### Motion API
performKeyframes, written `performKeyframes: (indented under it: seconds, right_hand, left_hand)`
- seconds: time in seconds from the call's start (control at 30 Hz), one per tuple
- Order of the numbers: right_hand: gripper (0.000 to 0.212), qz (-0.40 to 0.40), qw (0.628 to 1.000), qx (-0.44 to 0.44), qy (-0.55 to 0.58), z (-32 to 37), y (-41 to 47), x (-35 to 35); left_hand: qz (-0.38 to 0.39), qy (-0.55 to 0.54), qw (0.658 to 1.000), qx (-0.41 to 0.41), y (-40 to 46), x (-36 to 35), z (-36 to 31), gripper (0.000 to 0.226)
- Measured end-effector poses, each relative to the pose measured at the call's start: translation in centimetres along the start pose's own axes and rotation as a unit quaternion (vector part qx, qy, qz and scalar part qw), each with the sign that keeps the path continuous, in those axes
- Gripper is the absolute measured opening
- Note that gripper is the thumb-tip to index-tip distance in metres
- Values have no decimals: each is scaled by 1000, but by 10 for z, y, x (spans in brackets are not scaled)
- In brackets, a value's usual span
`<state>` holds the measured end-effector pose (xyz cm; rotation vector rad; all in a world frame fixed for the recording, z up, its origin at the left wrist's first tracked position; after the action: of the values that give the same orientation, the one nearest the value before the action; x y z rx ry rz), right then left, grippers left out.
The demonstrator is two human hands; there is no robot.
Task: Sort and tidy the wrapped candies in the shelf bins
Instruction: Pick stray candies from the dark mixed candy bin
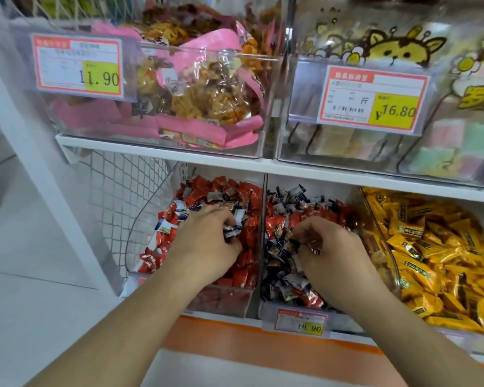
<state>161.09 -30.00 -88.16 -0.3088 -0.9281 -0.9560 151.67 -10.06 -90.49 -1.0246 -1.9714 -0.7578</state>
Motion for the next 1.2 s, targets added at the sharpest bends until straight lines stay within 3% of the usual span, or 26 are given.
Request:
performKeyframes:
  seconds: [0.37, 0.5, 0.7, 0.87, 1.07, 1.2]
  right_hand:
    - [28, -1, 1000, -11, 24, 1, -11, 1]
    - [27, -9, 1000, -9, 28, 4, -14, 5]
    - [29, 0, 999, 0, 36, 11, -19, 2]
    - [28, -1, 999, 13, 43, 16, -20, 1]
    - [29, 8, 982, 39, 187, 35, -24, 3]
    - [16, 23, 966, 24, 256, 35, -26, 8]
  left_hand:
    - [-73, 14, 997, -3, -3, 7, -4, 14]
    - [-123, -31, 992, -12, -8, 19, 0, 10]
    - [-104, -96, 989, 29, -15, 24, 5, 15]
    - [-152, -199, 968, 23, -23, 46, -4, 22]
    - [-67, -348, 935, 23, -39, 44, -37, 17]
    - [-35, -389, 920, 14, -45, 31, -52, 19]
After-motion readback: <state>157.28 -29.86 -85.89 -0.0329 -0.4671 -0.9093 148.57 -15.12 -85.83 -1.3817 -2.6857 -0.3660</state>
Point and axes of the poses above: each hand's wrist, its own y-axis towards the middle knuckle, its own x-axis out of the back of the hand, z = x × y, the point moved 6 cm from there along y, towards the middle knuckle, and after that the axes turned 2 degrees about -x, right-handed, at the moved point
